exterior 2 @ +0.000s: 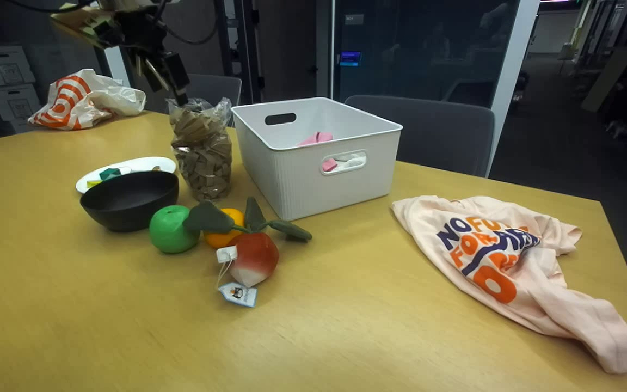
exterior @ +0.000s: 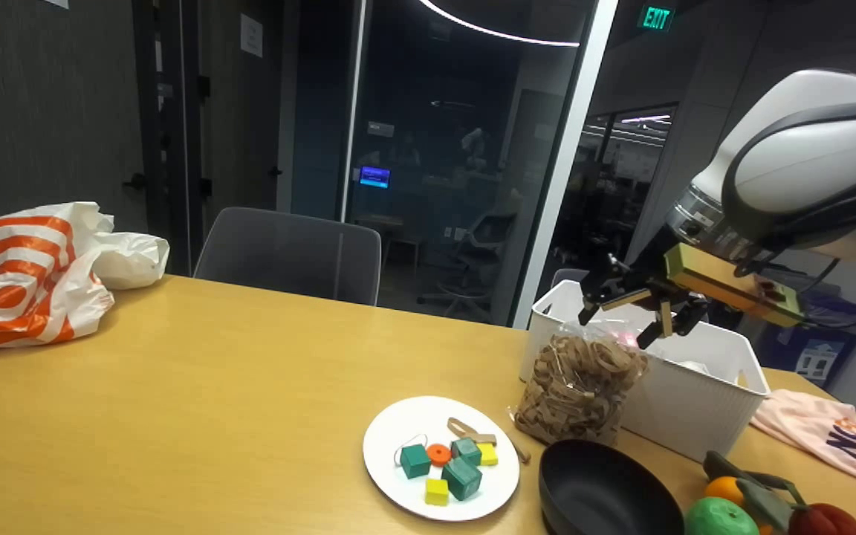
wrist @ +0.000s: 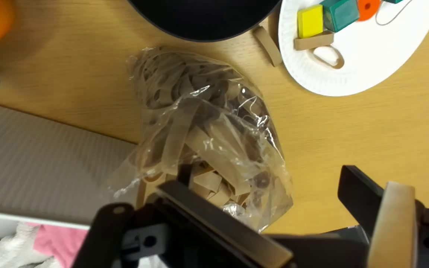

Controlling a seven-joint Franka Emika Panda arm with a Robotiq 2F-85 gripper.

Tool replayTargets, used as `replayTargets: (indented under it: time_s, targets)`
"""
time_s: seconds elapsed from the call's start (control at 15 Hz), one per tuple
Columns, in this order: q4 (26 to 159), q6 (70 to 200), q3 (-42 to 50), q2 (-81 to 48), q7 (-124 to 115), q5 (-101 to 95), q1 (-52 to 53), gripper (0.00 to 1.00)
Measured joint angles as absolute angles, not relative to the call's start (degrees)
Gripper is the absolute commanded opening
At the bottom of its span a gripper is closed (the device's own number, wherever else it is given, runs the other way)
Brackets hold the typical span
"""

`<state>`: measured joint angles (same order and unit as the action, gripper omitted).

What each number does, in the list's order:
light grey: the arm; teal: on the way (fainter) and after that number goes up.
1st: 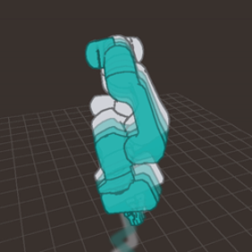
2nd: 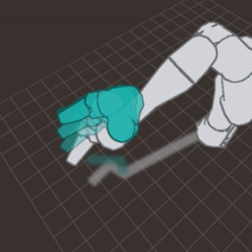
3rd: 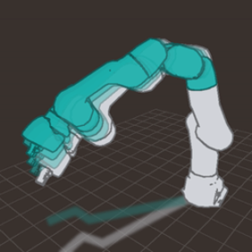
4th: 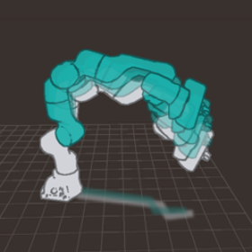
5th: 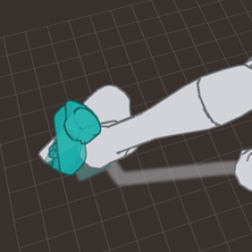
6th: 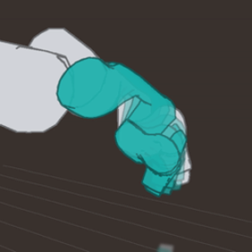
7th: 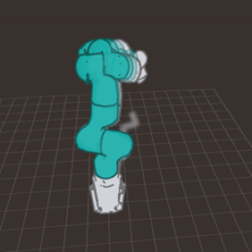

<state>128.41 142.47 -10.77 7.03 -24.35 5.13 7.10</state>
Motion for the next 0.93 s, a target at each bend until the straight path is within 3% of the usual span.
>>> replayTargets:
  time_s: [0.93]
  targets:
    - [128.11,151.36,-6.83,2.67,-22.52,22.61,6.39,1.0]
